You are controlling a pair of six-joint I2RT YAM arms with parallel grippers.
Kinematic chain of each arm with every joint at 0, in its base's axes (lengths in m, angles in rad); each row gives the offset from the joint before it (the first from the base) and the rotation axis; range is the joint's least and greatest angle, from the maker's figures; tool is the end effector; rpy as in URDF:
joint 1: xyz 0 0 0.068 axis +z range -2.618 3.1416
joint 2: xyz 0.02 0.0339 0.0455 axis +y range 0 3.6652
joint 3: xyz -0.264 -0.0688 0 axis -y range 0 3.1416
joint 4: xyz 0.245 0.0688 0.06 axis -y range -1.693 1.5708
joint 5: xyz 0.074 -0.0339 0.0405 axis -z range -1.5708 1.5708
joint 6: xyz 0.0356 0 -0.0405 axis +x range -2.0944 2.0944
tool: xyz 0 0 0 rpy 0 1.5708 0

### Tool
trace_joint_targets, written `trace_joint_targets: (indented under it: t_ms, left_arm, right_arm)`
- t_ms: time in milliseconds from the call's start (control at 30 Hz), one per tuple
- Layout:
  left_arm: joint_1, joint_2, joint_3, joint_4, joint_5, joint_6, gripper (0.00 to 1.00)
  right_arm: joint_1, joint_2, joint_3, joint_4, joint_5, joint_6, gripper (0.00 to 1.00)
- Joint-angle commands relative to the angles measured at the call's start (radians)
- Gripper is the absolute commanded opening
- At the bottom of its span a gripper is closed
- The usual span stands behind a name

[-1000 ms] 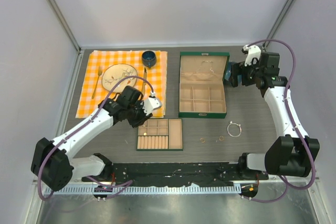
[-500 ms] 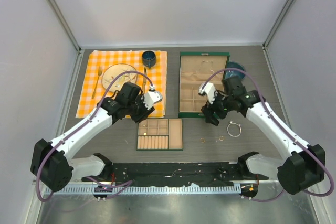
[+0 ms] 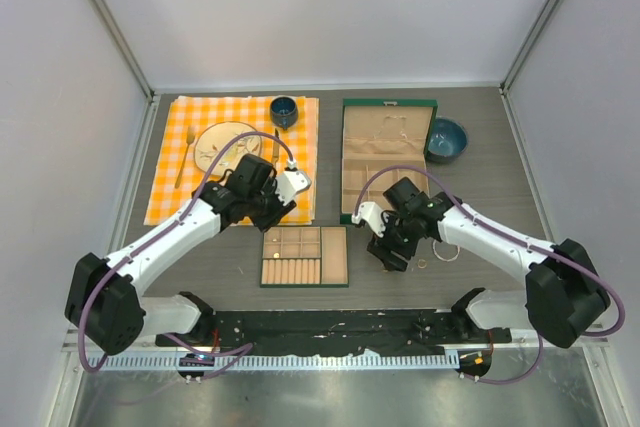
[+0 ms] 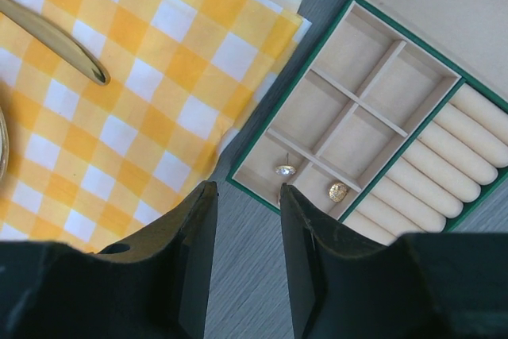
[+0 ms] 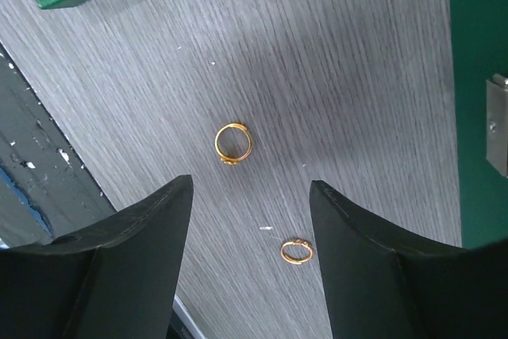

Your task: Organize the mixed jewelry

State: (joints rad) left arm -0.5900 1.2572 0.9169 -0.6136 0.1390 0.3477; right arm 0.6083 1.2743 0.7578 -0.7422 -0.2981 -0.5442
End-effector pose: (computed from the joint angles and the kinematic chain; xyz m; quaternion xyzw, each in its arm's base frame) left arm 0.2073 -0.1447 0.2503 0.4483 0.8384 -0.1023 0.2926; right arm 0.1735 0.1336 0.1944 -0.5516 0.8066 0.1515 0.1489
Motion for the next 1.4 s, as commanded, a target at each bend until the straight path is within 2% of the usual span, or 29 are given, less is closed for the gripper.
trace_joint_targets:
  t_ms: [0,500,867,1367]
  left_arm:
    - [-0.005,0.002,0.016,0.057,-0.030,-0.004,0.41]
    - [-0.005,-0.012,-0.006,0.074,-0.042,0.002,0.41]
    - [-0.005,-0.013,-0.023,0.075,-0.047,0.008,0.41]
    - [-0.005,-0.021,-0.026,0.074,-0.058,0.010,0.41]
  right_arm:
    - [0.024,0.014,-0.005,0.073,0.033,0.020,0.66]
    - [0.045,0.092,-0.002,0.126,0.108,0.075,0.54]
    - [0.073,0.091,-0.006,0.107,0.089,0.070,0.51]
    - [0.117,0.132,-0.028,0.116,0.159,0.061,0.45]
